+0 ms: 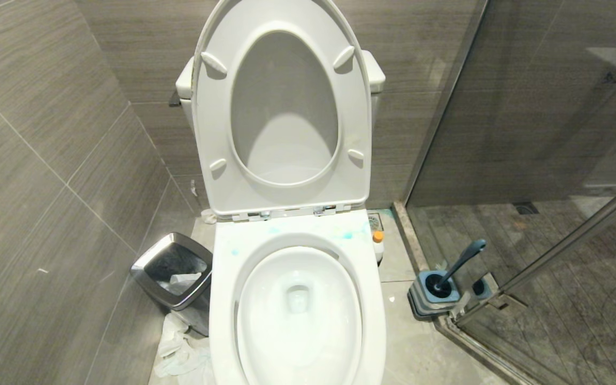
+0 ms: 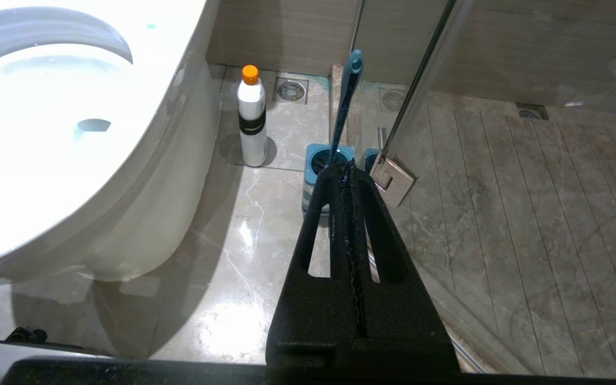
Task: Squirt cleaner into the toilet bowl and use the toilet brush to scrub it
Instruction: Pour in the cleaning agent
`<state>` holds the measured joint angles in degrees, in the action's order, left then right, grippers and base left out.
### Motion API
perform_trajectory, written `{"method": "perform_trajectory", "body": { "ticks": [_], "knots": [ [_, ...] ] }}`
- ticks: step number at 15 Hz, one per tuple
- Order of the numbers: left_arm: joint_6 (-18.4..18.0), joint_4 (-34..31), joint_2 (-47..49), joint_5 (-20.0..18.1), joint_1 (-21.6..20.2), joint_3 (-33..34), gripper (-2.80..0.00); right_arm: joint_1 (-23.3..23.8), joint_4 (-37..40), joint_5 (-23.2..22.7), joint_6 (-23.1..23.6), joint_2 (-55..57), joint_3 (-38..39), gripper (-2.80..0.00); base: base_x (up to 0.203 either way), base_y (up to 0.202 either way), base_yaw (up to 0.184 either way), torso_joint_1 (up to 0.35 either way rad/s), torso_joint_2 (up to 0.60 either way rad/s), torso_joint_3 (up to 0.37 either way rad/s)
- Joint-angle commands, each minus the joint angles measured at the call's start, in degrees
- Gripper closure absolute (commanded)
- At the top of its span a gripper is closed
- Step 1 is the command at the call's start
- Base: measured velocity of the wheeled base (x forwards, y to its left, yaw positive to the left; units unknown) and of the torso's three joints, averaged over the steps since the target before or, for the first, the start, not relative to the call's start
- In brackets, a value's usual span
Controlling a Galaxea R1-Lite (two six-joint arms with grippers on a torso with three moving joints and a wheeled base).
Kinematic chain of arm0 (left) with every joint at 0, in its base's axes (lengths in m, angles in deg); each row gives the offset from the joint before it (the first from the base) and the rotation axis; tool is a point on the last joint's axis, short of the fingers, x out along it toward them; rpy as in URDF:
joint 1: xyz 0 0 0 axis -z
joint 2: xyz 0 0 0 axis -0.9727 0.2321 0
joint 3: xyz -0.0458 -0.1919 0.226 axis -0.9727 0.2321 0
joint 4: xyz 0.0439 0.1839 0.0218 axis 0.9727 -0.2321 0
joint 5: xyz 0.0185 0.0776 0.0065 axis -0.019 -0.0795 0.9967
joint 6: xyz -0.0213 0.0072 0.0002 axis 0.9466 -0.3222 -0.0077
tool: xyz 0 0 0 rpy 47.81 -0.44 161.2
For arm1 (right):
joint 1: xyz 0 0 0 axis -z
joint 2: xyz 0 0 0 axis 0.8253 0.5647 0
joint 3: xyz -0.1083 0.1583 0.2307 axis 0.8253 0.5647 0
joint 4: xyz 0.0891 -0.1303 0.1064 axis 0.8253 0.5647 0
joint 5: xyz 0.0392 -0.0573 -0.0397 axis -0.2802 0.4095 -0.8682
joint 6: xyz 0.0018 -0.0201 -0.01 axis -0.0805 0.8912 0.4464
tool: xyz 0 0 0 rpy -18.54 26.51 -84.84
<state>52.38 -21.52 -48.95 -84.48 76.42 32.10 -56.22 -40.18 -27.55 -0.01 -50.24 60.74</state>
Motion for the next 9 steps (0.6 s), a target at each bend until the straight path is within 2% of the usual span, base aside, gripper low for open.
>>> {"method": "perform_trajectory", "body": {
  "ticks": [1,9],
  "knots": [
    [0.0,0.0,0.1,0.0,0.0,0.0,0.00,0.0,0.0,0.0,0.1,0.1,0.0,0.00,0.000,0.000,0.000,0.000,0.00,0.000],
    [0.0,0.0,0.1,0.0,0.0,0.0,0.00,0.0,0.0,0.0,0.1,0.1,0.0,0.00,0.000,0.000,0.000,0.000,0.00,0.000]
  ]
}}
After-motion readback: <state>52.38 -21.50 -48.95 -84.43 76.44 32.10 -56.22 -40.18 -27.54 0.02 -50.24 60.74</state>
